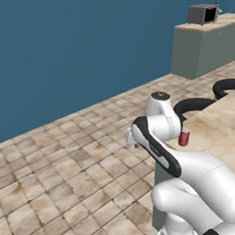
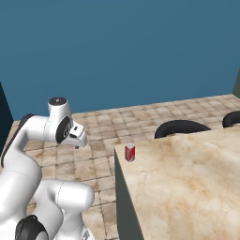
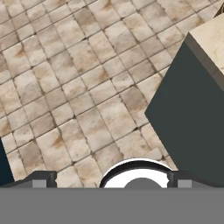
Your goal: Four empty soda cans are scattered around the kitchen. Gather all the cans and cluster them next to the stove for recycling.
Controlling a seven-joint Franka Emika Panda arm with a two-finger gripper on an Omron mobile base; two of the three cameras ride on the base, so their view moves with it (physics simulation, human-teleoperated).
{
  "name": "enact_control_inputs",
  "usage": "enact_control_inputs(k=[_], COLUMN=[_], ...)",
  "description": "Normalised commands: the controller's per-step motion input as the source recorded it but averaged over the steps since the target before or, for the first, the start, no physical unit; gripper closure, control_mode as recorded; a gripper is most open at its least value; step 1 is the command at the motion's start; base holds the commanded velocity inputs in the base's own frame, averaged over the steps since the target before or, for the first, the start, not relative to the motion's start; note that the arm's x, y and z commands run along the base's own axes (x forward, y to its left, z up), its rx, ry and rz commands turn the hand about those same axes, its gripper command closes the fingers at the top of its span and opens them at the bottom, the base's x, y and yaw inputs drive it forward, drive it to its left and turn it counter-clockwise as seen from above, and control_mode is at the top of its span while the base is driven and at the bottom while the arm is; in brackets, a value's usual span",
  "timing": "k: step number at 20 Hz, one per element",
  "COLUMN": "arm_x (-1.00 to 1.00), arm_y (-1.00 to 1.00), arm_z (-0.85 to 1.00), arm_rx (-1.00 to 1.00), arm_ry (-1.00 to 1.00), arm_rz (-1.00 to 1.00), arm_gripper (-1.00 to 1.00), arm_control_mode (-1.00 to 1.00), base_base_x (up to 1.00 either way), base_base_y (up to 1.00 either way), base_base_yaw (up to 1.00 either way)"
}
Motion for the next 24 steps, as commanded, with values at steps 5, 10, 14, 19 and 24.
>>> enact_control_inputs(k=[5, 10, 14, 19, 24], arm_x=[0.0, 0.0, 0.0, 0.04, 0.0], arm_y=[0.0, 0.0, 0.0, 0.04, -0.05], arm_z=[0.0, 0.0, 0.0, 0.09, 0.29], arm_rx=[0.0, 0.0, 0.0, -0.07, -0.03], arm_ry=[0.0, 0.0, 0.0, 0.02, 0.02], arm_rz=[0.0, 0.0, 0.0, -0.13, -0.16], arm_gripper=[-1.0, -1.0, -1.0, -1.0, -1.0], arm_control_mode=[1.0, 1.0, -1.0, -1.0, -1.0], base_base_x=[0.0, 0.0, 0.0, 0.0, 0.0], base_base_y=[0.0, 0.0, 0.0, 0.0, 0.0], base_base_yaw=[0.0, 0.0, 0.0, 0.0, 0.0])
